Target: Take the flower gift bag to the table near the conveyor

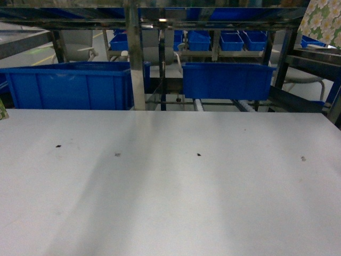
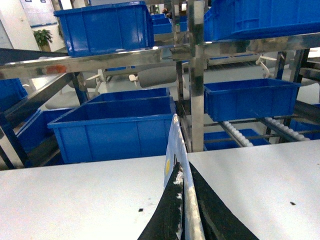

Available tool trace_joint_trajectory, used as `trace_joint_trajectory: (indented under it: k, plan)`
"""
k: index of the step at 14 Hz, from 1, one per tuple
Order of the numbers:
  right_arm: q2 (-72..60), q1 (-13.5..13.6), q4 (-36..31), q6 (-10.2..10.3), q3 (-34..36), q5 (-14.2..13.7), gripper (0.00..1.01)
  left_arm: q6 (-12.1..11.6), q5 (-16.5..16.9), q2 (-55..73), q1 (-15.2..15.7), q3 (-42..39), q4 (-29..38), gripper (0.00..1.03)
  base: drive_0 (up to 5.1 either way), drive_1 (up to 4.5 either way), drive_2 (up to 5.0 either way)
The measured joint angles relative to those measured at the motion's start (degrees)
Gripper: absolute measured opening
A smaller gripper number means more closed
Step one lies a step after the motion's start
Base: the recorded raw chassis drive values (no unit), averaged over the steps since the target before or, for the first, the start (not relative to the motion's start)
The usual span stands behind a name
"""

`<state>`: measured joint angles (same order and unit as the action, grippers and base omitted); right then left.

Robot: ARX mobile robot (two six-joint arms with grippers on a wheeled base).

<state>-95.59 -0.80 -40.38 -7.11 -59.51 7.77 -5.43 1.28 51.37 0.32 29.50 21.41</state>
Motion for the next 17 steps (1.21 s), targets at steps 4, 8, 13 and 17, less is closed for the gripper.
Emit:
trace_joint_trajectory:
  k: [4,8,13,17]
  plan:
    - [0.0,0.0,0.0,0.0,0.0,0.0,0.02,0.0,0.0,0.0,0.0,0.0,-0.1,0.02,-5.0,2.42,2.4]
    - [0.0,0.0,0.0,0.0,0.0,0.0,0.02,0.0,0.0,0.0,0.0,0.0,0.0,0.02,-4.8,2.46,2.5]
    - [0.0,0.3,-0.2,0.0,0.0,0.3,0.02,-0.2,-0.2,0.0,0.3,0.0,-0.1,0.02,-0.9,0.44,0.4]
    - [0.0,0.0,-0.1,0.0,0.0,0.0,0.02,-0.2,0.0,0.0,0.0,0.0,-0.1,0.02,0.0,0.0,0.0]
